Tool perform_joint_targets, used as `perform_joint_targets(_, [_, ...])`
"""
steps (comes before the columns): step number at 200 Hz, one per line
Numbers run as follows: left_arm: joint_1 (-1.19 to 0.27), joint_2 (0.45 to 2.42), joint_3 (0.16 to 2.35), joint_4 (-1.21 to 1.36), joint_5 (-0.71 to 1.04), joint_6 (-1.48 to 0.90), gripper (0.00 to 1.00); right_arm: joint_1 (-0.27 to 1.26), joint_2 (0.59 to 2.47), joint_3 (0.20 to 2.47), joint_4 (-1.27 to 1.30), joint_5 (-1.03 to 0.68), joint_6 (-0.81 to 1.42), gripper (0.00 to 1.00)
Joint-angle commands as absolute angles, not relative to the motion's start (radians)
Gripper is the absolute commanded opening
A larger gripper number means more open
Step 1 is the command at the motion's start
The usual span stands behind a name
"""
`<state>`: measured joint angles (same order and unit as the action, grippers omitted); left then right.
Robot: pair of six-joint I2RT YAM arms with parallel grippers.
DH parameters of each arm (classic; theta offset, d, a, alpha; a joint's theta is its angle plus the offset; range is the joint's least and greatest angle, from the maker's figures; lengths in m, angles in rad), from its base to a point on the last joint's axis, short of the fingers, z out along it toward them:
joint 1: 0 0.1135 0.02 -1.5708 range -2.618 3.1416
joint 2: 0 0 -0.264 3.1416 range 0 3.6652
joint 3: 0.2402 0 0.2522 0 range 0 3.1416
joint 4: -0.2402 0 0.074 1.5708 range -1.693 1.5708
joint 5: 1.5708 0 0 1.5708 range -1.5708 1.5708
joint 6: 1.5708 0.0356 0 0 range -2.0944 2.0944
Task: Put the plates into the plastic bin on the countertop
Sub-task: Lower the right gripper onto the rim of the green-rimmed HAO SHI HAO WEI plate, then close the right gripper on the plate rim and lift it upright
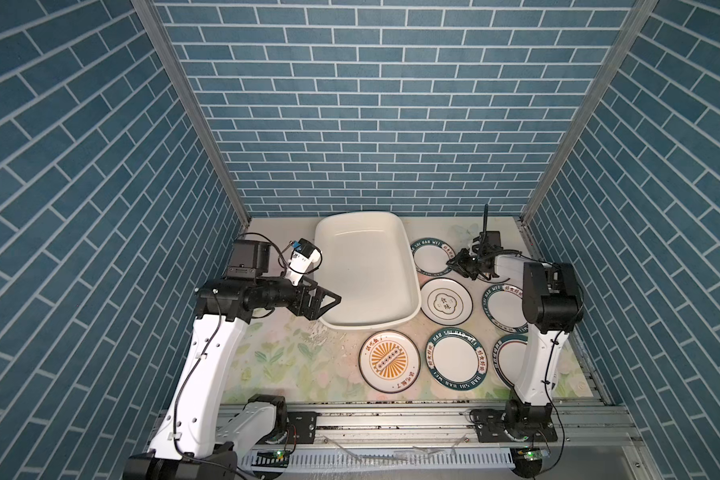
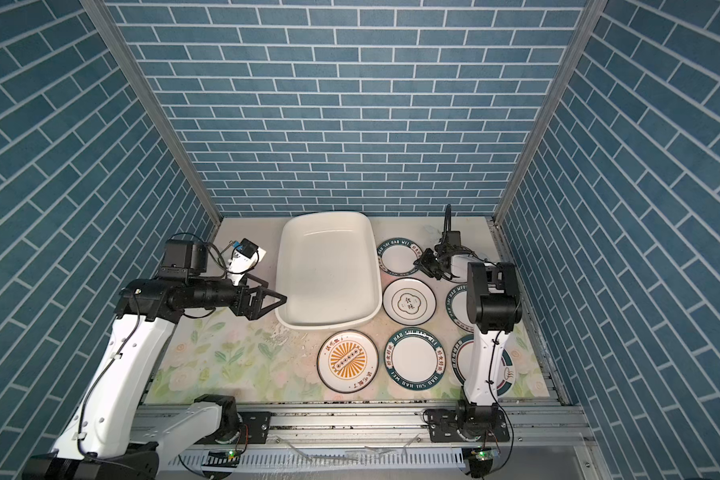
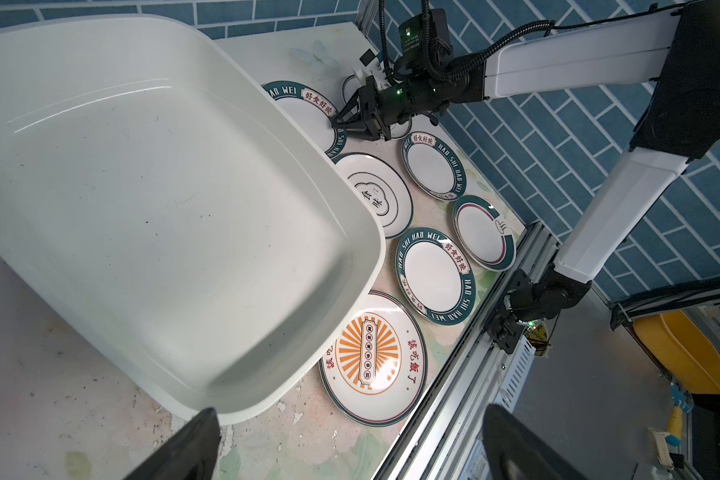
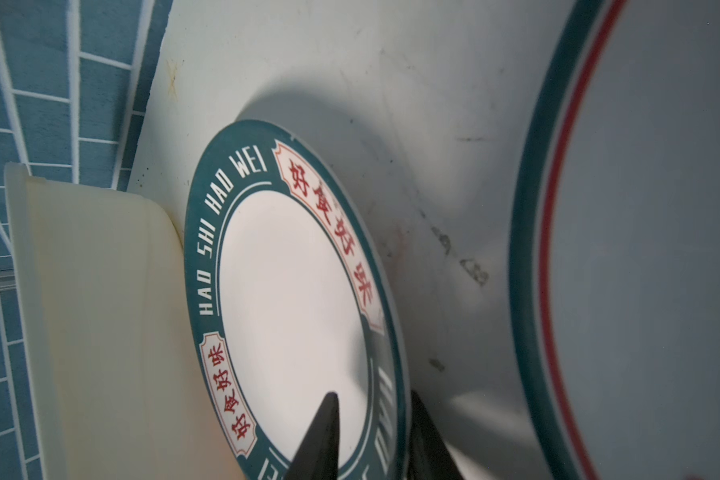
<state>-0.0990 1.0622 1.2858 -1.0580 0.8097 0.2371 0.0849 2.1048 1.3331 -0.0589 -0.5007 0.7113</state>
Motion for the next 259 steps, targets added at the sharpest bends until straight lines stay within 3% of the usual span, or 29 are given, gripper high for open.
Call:
perform_joint_targets(1, [-0.107, 1.068, 1.299, -1.079, 0.822, 0.25, 1.0, 0.089, 2.123, 1.341, -0.045, -0.509, 0.736, 0.24])
perform_joint_targets(65, [-0.109, 1.062, 1.292, -1.078, 0.818, 0.247, 1.0, 0.09, 2.12, 1.332, -0.003, -0.525, 0.768, 0.18])
perform_joint_targets(115, [-0.109, 1.043, 1.31, -1.062, 0.788, 0.242, 1.0, 0.09, 2.121, 1.345, 0.0, -0.541, 0.775, 0.06])
perform_joint_targets(259, [-0.109, 1.05, 1.328, -1.068, 0.777, 0.239, 1.0, 0.087, 2.038, 1.399, 0.022, -0.566, 0.823, 0.02])
